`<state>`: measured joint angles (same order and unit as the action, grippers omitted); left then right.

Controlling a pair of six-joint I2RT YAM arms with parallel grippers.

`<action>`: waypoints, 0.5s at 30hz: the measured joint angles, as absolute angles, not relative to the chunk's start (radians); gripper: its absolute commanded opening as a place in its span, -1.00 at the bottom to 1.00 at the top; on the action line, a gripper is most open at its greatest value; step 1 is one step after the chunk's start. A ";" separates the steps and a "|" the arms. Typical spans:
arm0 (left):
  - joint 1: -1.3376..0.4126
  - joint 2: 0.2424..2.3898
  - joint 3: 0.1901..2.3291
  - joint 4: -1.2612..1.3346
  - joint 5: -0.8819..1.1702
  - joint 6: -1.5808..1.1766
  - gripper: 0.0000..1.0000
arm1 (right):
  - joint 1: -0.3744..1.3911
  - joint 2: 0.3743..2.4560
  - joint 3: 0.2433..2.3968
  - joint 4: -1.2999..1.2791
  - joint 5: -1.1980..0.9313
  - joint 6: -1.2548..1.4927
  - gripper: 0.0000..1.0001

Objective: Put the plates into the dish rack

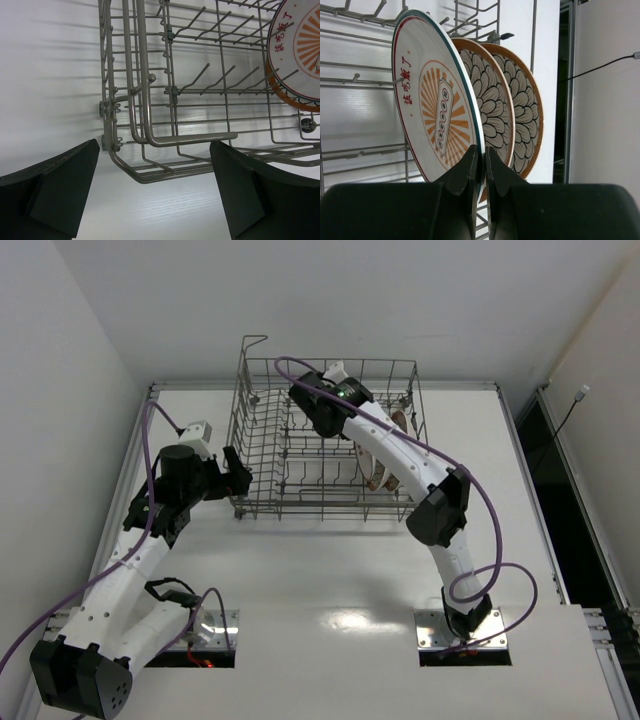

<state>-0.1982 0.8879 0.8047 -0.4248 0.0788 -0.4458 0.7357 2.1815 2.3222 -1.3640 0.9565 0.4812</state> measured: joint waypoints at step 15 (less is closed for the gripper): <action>-0.198 0.888 0.805 -0.425 0.078 -0.446 0.85 | 0.714 2.079 2.166 -1.360 0.810 0.565 -0.09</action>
<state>-0.1982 0.8879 0.8047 -0.4248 0.0780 -0.4458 0.7139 2.0792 2.1658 -1.3602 0.8097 0.5652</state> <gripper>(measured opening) 0.925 0.354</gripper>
